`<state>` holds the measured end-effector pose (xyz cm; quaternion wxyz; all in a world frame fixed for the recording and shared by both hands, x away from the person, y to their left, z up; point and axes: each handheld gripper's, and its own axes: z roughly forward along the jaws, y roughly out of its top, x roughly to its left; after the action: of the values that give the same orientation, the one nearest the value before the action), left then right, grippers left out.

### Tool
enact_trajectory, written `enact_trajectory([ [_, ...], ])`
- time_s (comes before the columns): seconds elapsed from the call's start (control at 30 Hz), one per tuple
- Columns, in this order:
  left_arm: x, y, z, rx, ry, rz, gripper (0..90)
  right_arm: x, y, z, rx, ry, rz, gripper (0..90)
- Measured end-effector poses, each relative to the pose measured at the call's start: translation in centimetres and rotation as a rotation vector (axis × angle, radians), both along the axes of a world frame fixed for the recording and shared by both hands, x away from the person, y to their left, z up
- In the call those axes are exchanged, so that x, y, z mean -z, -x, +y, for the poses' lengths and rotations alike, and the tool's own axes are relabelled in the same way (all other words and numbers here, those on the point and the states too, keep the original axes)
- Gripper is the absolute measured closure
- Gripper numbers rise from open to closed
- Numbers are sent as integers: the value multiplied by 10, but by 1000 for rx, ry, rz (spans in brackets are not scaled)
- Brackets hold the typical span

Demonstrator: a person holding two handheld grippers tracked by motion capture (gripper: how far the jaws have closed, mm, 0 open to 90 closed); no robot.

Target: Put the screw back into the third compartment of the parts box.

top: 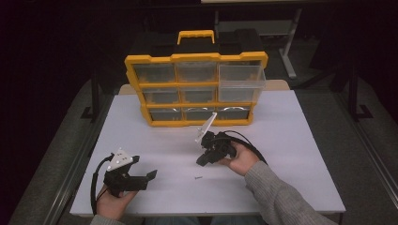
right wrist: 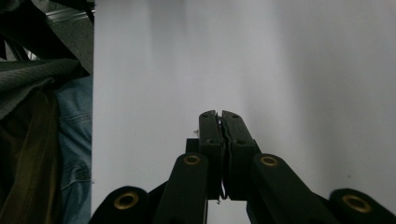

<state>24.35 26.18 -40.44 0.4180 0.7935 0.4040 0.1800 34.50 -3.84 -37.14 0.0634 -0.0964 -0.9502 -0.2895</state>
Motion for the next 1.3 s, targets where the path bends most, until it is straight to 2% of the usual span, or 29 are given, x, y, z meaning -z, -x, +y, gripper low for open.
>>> enact_trajectory([
  [0.2,0,-1,1,11,-15,-7,144,-31,-4,-4,-12,0,-3,866],
  [0.33,0,-1,1,13,-17,-5,144,-56,-8,-10,-4,-35,-8,866],
  [0.47,0,-1,1,8,-12,1,144,-76,-12,-16,-9,-45,-42,866],
  [0.57,1,-1,0,0,3,0,144,-93,-15,-21,9,-48,-44,866],
  [0.67,0,-1,1,6,-6,-5,144,-109,-19,-25,20,-60,-62,866],
  [0.93,0,-1,2,4,-8,3,144,-143,-23,-30,31,-65,-94,867],
  [1.0,0,-1,2,4,-3,1,144,-151,-25,-32,37,-76,-91,867],
  [1.03,0,-1,3,10,-16,4,144,-155,-26,-33,41,-78,-93,867],
  [1.2,0,-1,3,3,-4,0,144,-172,-31,-39,58,-89,-102,867],
  [1.23,-1,-1,4,10,-21,4,144,-175,-32,-40,61,-89,-103,867],
  [1.3,0,0,2,2,-4,8,144,-180,-33,-43,72,-83,-105,866],
])
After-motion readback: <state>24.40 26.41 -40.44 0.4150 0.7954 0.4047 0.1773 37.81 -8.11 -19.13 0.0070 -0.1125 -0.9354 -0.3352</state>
